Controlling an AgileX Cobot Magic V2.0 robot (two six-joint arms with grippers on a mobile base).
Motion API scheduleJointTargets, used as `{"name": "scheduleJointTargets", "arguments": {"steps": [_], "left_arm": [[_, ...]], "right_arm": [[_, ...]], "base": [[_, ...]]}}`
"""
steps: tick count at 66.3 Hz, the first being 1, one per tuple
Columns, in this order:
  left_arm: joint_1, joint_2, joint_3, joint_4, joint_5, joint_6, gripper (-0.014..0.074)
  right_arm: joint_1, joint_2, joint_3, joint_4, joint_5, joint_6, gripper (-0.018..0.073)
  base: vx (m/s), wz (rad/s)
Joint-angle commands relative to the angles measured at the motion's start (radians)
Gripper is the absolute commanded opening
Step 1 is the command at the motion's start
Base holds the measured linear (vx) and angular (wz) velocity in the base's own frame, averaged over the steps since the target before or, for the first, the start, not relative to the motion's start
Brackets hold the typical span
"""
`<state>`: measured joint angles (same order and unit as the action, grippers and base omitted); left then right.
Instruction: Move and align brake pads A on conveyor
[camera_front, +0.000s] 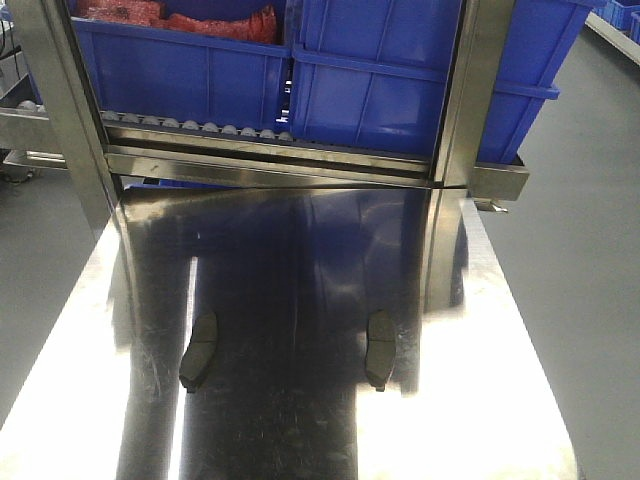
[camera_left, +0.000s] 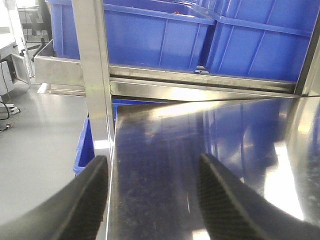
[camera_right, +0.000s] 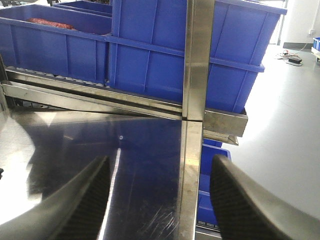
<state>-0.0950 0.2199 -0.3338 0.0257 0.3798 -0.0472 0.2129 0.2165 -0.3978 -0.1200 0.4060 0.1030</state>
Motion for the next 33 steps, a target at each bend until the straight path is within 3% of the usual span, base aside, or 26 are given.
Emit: {"name": "scheduleJointTargets", "arguments": {"steps": [1, 33], "left_arm": [[-0.007, 0.011, -0.024, -0.002, -0.077, 0.002, 0.0394], [-0.007, 0.011, -0.024, -0.002, -0.077, 0.002, 0.0394]], "right_arm": [[-0.004, 0.011, -0.026, -0.011, -0.075, 0.0, 0.0433], [-0.004, 0.011, -0.026, -0.011, -0.075, 0.0, 0.0433]], "base": [[0.0, 0.0], [0.02, 0.01]]}}
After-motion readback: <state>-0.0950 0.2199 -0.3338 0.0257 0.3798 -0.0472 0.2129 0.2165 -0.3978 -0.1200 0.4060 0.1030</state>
